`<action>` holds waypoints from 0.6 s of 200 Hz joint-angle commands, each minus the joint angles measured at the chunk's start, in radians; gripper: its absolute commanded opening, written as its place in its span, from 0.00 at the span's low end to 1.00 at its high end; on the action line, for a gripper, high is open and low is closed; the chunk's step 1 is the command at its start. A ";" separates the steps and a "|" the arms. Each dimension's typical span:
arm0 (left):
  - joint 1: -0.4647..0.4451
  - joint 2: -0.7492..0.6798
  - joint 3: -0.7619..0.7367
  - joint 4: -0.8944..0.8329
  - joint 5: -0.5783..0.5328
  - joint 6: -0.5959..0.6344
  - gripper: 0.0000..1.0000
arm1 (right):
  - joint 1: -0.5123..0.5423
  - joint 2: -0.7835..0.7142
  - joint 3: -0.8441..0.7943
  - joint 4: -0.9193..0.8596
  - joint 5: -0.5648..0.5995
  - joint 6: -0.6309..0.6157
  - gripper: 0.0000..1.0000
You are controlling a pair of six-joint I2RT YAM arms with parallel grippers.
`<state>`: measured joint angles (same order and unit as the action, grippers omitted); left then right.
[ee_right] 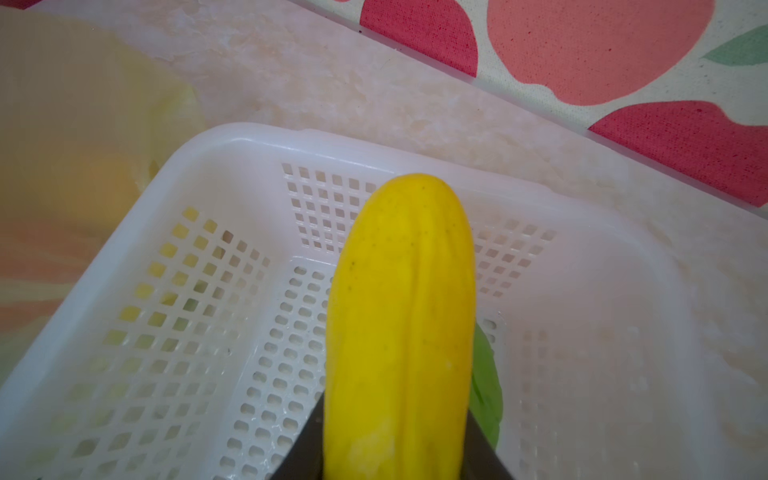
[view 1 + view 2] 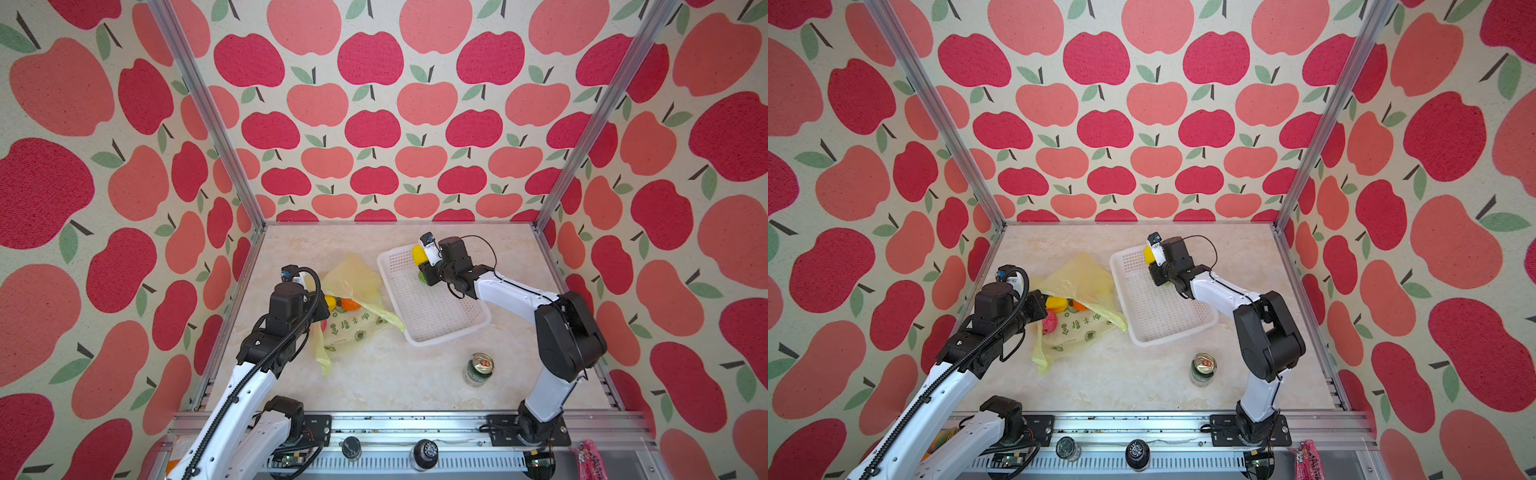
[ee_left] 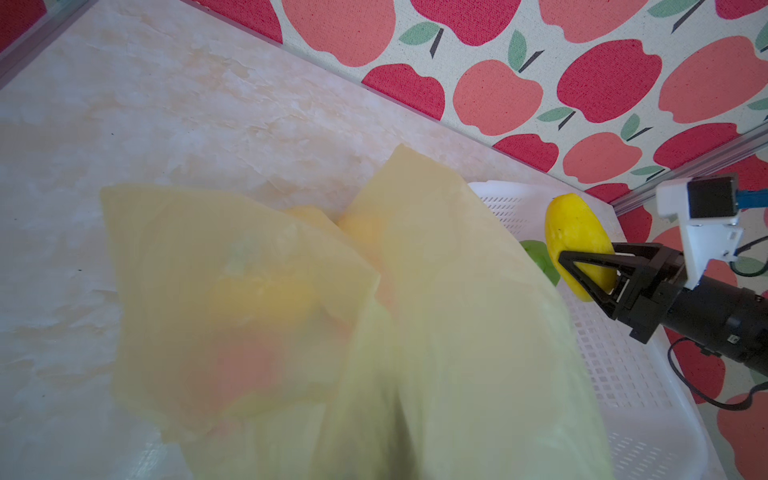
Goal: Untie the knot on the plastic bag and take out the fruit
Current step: 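Carry the yellow cucumber over the basket and release it with the right gripper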
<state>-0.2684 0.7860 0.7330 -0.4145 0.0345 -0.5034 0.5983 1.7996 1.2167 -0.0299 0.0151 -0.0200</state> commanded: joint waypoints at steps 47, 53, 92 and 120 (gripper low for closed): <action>0.011 0.003 0.015 0.013 0.025 0.002 0.00 | 0.039 0.122 0.137 -0.155 -0.060 0.061 0.27; 0.010 -0.003 0.016 0.010 0.023 0.003 0.00 | 0.039 0.132 0.148 -0.170 -0.051 0.063 0.27; 0.010 -0.027 0.017 0.001 0.011 0.006 0.00 | 0.036 0.182 0.217 -0.286 0.035 0.069 0.28; 0.010 -0.027 0.019 0.000 0.011 0.007 0.00 | 0.036 0.226 0.266 -0.340 0.074 0.072 0.31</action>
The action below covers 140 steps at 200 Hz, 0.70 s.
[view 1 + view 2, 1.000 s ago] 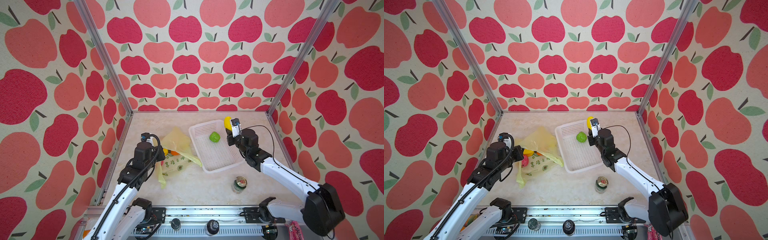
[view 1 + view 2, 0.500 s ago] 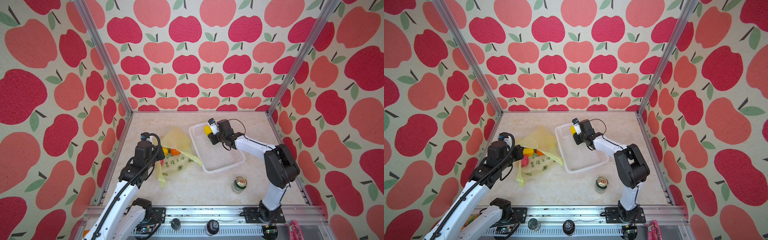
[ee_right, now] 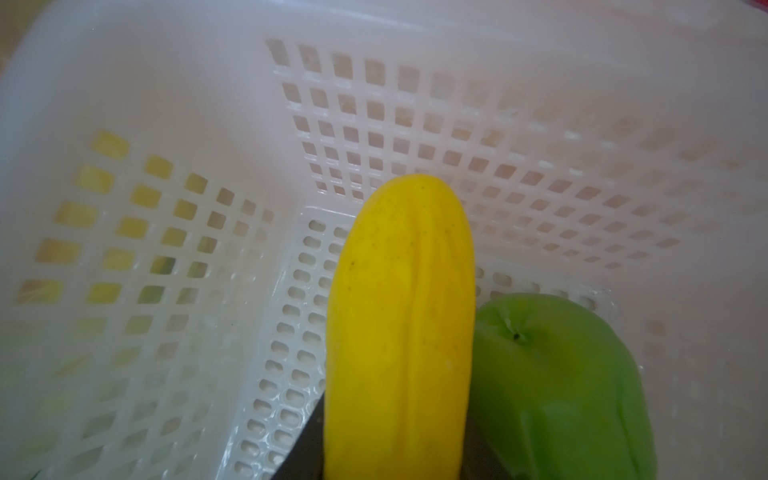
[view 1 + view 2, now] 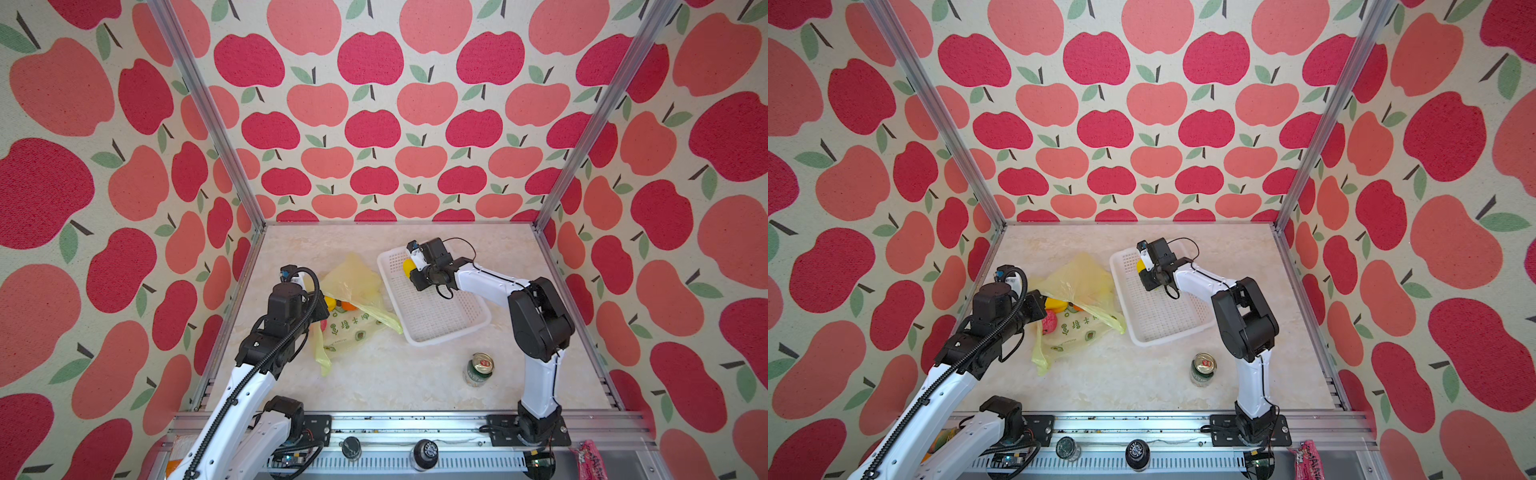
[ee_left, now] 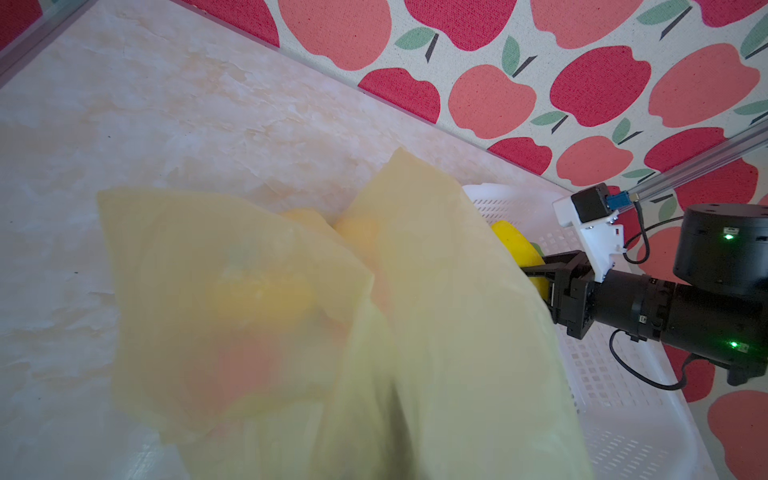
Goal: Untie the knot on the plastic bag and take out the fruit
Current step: 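Carry the yellow cucumber over the basket and release it with the right gripper, then move the open right gripper back toward the bag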
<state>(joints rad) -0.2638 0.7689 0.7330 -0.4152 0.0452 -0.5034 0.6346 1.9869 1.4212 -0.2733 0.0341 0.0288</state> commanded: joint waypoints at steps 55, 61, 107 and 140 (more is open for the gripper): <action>0.005 -0.007 0.020 -0.001 -0.002 0.008 0.00 | 0.000 0.052 0.083 -0.102 0.054 0.031 0.48; 0.006 -0.007 0.019 -0.001 -0.002 0.009 0.00 | 0.000 0.041 0.073 -0.091 0.061 0.033 0.52; 0.005 -0.005 0.020 -0.001 -0.004 0.008 0.00 | 0.001 -0.131 -0.116 0.100 0.058 0.042 0.72; 0.007 -0.003 0.020 -0.002 -0.004 0.009 0.00 | 0.011 -0.344 -0.337 0.324 0.042 0.042 0.73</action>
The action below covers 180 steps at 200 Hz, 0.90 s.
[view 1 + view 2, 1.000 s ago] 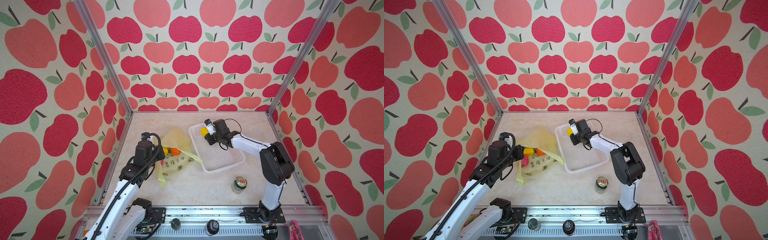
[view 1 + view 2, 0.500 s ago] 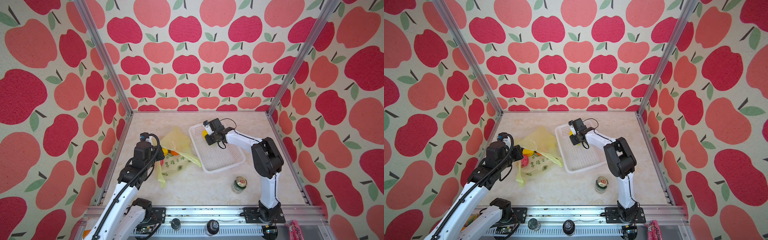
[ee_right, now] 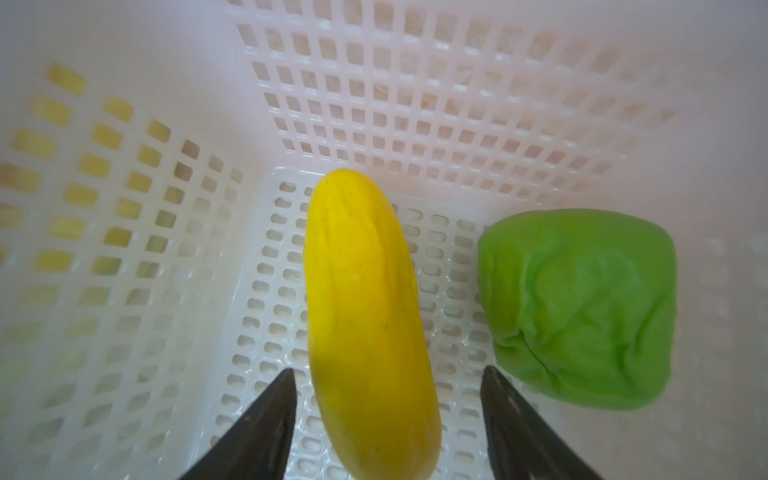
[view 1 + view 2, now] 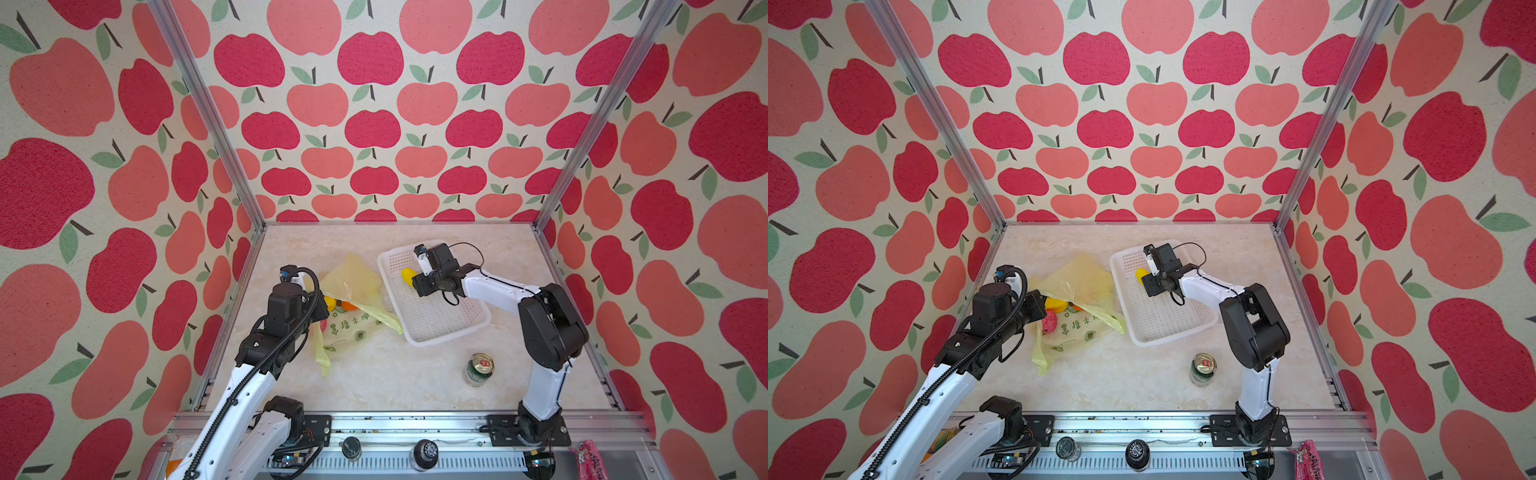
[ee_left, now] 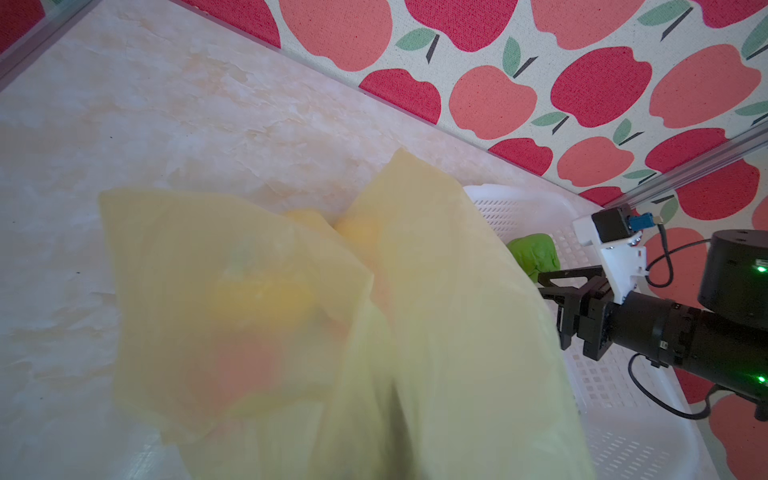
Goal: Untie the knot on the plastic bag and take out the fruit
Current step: 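Move the open right gripper back toward the bag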
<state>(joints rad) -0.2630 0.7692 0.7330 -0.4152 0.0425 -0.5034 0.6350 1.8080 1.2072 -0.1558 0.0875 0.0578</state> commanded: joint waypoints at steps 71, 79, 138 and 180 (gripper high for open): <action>0.010 -0.002 0.019 0.000 0.000 0.008 0.00 | 0.250 -0.605 -0.537 0.622 -0.185 -0.169 0.63; 0.010 -0.002 0.019 0.000 -0.001 0.009 0.00 | 0.295 -0.619 -0.554 0.639 -0.194 -0.215 0.62; 0.010 -0.005 0.020 -0.001 0.002 0.008 0.00 | 0.514 -0.560 -0.520 0.606 -0.184 -0.412 0.58; 0.010 -0.005 0.022 -0.003 0.001 0.008 0.00 | 0.604 -0.390 -0.386 0.494 -0.087 -0.503 0.57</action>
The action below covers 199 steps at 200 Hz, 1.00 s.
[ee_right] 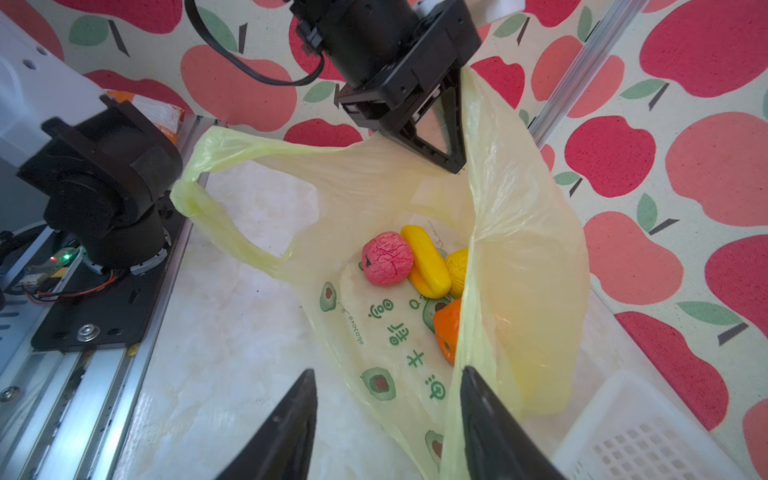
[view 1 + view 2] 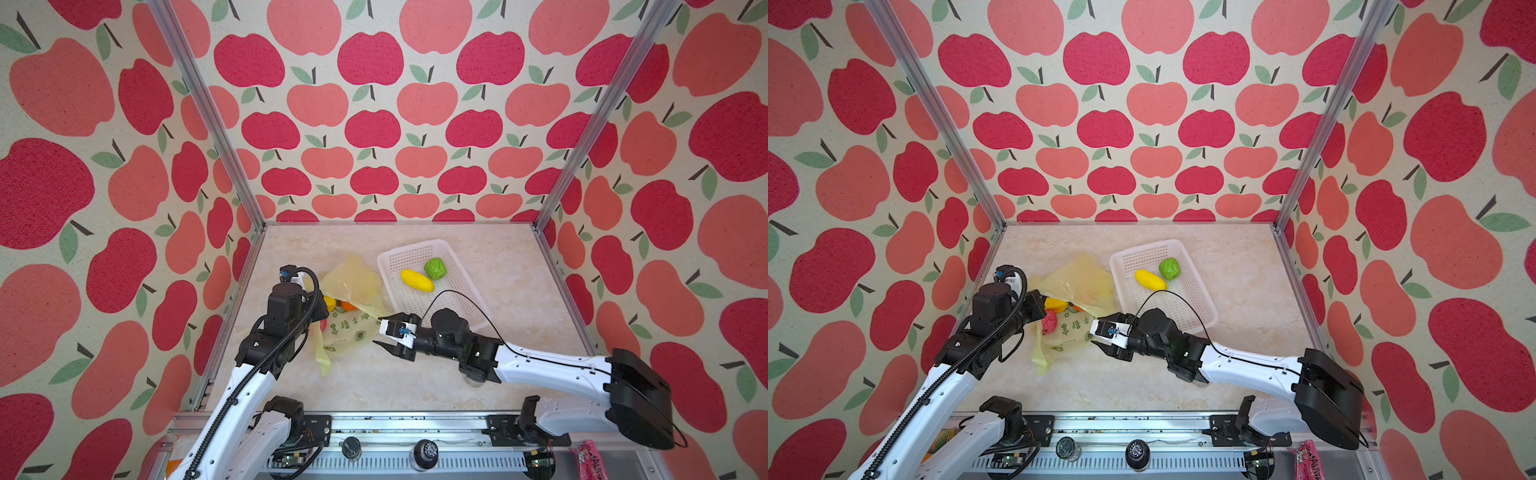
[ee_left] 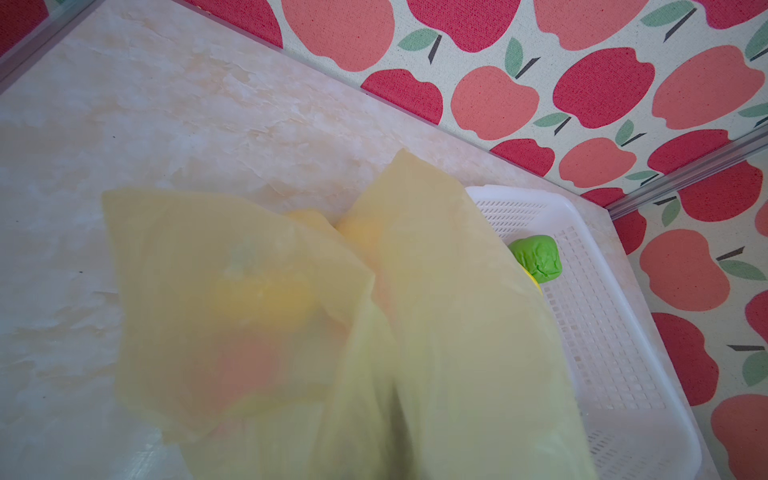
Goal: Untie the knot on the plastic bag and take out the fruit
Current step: 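Move the open right gripper back toward the bag, then lower the right gripper into the bag and grasp the orange fruit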
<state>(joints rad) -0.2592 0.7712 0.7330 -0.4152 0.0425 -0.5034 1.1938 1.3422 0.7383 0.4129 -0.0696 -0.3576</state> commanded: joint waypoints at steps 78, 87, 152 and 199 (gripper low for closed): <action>0.007 -0.006 0.023 0.000 0.012 0.009 0.00 | 0.079 0.511 0.461 -0.312 0.332 -0.131 0.51; 0.007 -0.005 0.025 0.000 0.018 0.012 0.00 | 0.079 0.563 0.505 -0.322 0.377 -0.136 0.51; 0.006 -0.007 0.029 0.010 0.052 0.019 0.00 | 0.024 0.812 0.752 -0.398 0.537 -0.114 0.69; 0.006 -0.015 0.031 0.012 0.064 0.023 0.00 | -0.017 0.883 0.824 -0.404 0.563 -0.095 0.81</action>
<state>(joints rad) -0.2577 0.7712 0.7330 -0.4152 0.0875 -0.5022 1.2015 2.1910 1.5135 0.0338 0.4473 -0.4732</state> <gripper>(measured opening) 0.046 0.787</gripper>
